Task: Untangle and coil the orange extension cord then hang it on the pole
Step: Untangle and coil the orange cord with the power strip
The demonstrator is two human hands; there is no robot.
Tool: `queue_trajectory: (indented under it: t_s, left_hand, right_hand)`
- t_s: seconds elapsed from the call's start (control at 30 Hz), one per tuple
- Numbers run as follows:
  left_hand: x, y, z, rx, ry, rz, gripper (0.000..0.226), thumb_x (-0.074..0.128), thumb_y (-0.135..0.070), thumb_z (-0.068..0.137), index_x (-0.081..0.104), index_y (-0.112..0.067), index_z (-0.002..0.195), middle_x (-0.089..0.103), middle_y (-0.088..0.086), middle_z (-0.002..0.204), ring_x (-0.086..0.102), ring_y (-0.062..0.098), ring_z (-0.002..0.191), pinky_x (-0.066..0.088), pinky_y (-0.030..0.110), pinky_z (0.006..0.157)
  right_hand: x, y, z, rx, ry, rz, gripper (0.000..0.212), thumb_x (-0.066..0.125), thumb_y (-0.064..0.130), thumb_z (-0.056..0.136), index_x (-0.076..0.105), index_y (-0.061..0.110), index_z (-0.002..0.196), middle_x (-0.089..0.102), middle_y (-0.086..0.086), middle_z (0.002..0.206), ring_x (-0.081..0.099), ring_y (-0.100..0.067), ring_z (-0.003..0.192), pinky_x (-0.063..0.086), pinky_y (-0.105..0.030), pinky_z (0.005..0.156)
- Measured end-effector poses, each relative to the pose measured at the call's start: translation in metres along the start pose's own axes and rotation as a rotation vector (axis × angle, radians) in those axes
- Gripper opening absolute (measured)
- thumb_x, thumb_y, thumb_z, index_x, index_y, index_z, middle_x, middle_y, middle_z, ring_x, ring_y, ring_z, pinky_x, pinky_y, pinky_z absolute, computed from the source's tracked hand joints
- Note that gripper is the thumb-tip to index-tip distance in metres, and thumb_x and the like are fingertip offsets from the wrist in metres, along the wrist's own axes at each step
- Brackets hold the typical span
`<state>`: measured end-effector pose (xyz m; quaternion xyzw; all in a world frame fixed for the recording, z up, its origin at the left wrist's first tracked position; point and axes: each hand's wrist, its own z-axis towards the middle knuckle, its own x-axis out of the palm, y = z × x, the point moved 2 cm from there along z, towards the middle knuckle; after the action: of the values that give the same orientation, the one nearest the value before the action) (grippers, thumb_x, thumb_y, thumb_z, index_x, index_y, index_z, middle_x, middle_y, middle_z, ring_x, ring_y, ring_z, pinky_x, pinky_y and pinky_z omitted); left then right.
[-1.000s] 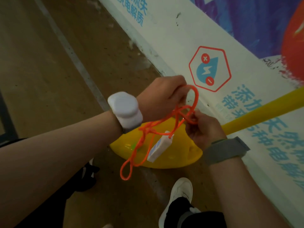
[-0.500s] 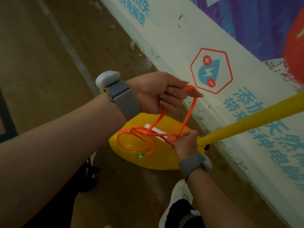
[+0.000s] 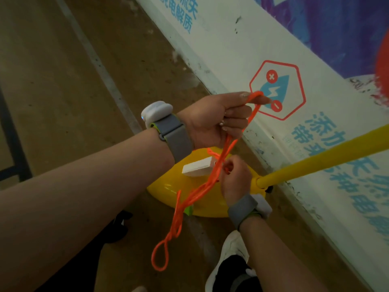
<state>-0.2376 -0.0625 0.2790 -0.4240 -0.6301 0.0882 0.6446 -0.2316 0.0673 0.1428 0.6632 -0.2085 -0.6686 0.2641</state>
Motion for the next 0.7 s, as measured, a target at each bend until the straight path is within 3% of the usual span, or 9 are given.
queue_trajectory:
  t_s: [0.13, 0.23, 0.33, 0.4, 0.47, 0.63, 0.7]
  left_hand:
    - [-0.001, -0.003, 0.000, 0.149, -0.107, -0.050, 0.031, 0.027, -0.019, 0.102, 0.051, -0.001, 0.110, 0.024, -0.009, 0.048, 0.019, 0.003, 0.038, 0.012, 0.016, 0.043]
    - [0.001, -0.002, -0.001, 0.200, -0.117, 0.020, 0.033, 0.025, -0.017, 0.103, 0.052, 0.003, 0.108, 0.024, -0.009, 0.048, 0.018, 0.002, 0.039, 0.012, 0.016, 0.042]
    - [0.003, -0.001, -0.002, 0.200, -0.100, 0.078, 0.034, 0.025, -0.017, 0.103, 0.051, 0.003, 0.111, 0.025, -0.009, 0.048, 0.018, 0.002, 0.041, 0.013, 0.017, 0.043]
    - [0.004, -0.003, -0.003, 0.198, -0.098, 0.070, 0.035, 0.025, -0.017, 0.103, 0.052, 0.003, 0.109, 0.025, -0.010, 0.048, 0.019, 0.002, 0.039, 0.013, 0.017, 0.042]
    - [0.003, -0.006, -0.005, 0.202, -0.105, 0.059, 0.035, 0.025, -0.017, 0.103, 0.052, 0.003, 0.109, 0.024, -0.010, 0.048, 0.019, 0.003, 0.039, 0.014, 0.016, 0.042]
    - [0.000, -0.011, -0.012, 0.199, -0.086, 0.068, 0.035, 0.027, -0.018, 0.101, 0.056, 0.002, 0.103, 0.023, -0.009, 0.048, 0.020, 0.004, 0.038, 0.012, 0.018, 0.045]
    - [0.003, -0.010, -0.020, 0.185, -0.029, 0.085, 0.035, 0.029, -0.018, 0.099, 0.058, 0.001, 0.099, 0.023, -0.009, 0.049, 0.021, 0.004, 0.039, 0.012, 0.018, 0.045]
  right_hand:
    - [0.003, -0.002, -0.002, -0.100, 0.064, -0.095, 0.010, 0.066, 0.013, 0.084, 0.069, 0.005, 0.090, 0.063, -0.018, 0.095, 0.056, -0.034, 0.091, 0.030, -0.027, 0.071]
    - [0.001, -0.001, 0.001, -0.031, 0.082, -0.166, 0.019, 0.060, 0.020, 0.090, 0.065, 0.006, 0.100, 0.058, -0.015, 0.110, 0.053, -0.031, 0.102, 0.031, -0.026, 0.078]
    - [0.001, -0.001, 0.001, 0.037, 0.079, -0.226, 0.020, 0.051, 0.018, 0.092, 0.062, 0.007, 0.105, 0.054, -0.013, 0.119, 0.050, -0.032, 0.109, 0.036, -0.036, 0.089]
    - [-0.002, -0.005, 0.002, 0.064, 0.027, -0.258, 0.019, 0.051, 0.019, 0.093, 0.062, 0.010, 0.106, 0.053, -0.011, 0.122, 0.050, -0.034, 0.109, 0.037, -0.039, 0.087]
    - [-0.006, -0.010, 0.005, 0.082, -0.005, -0.251, 0.017, 0.057, 0.019, 0.091, 0.060, 0.013, 0.106, 0.052, -0.007, 0.122, 0.052, -0.030, 0.107, 0.036, -0.032, 0.082]
    - [-0.022, -0.010, 0.004, 0.107, -0.044, -0.049, 0.014, 0.056, 0.012, 0.090, 0.062, 0.010, 0.103, 0.062, -0.008, 0.107, 0.055, -0.026, 0.100, 0.024, -0.019, 0.067]
    - [-0.031, -0.012, -0.003, 0.154, -0.058, 0.008, 0.017, 0.054, 0.003, 0.087, 0.060, 0.010, 0.101, 0.063, -0.007, 0.105, 0.055, -0.026, 0.097, 0.026, -0.020, 0.067]
